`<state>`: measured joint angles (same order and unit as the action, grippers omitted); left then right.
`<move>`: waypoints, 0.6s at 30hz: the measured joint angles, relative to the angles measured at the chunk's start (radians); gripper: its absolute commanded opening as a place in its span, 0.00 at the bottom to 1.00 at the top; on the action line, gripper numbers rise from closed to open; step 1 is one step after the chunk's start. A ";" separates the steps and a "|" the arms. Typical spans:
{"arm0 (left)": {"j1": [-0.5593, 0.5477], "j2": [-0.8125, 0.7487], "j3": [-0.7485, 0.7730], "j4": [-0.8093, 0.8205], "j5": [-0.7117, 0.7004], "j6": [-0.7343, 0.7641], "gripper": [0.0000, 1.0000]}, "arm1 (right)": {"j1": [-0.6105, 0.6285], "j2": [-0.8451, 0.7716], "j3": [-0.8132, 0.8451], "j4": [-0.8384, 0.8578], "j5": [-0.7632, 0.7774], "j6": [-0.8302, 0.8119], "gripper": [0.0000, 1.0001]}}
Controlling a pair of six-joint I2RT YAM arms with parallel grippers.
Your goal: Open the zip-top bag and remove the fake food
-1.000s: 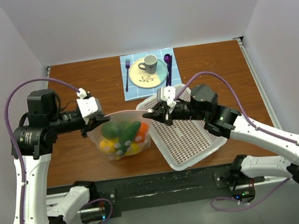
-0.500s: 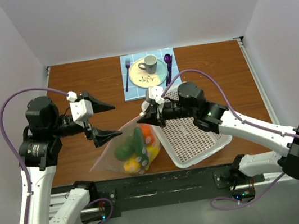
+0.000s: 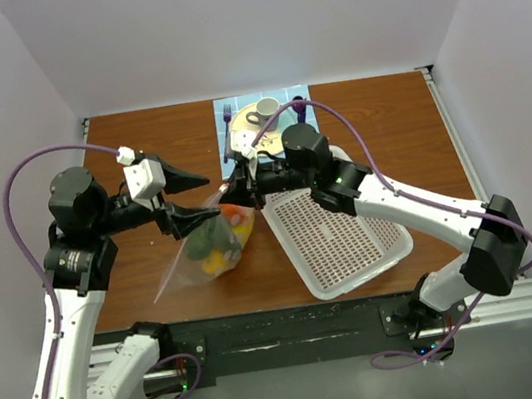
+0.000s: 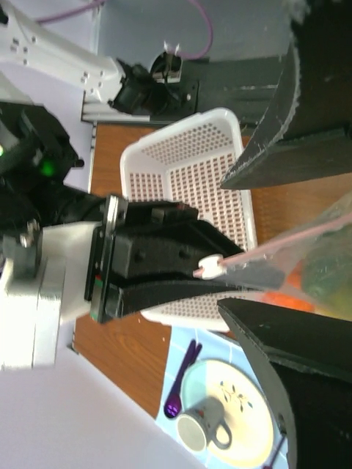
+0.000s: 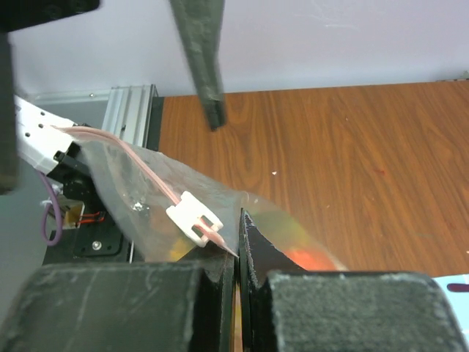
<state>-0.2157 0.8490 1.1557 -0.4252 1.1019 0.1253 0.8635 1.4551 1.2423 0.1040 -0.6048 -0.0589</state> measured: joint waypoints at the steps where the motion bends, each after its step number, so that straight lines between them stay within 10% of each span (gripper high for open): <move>1: -0.001 0.006 0.005 0.000 -0.019 0.003 0.58 | 0.001 0.002 0.003 0.000 0.000 0.000 0.00; 18: -0.037 0.010 0.005 -0.017 -0.130 0.030 0.50 | 0.033 0.062 0.045 -0.036 0.001 0.004 0.00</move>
<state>-0.2531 0.8589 1.1606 -0.4419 0.9722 0.1551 0.8967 1.5169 1.2873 0.0677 -0.6041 -0.0551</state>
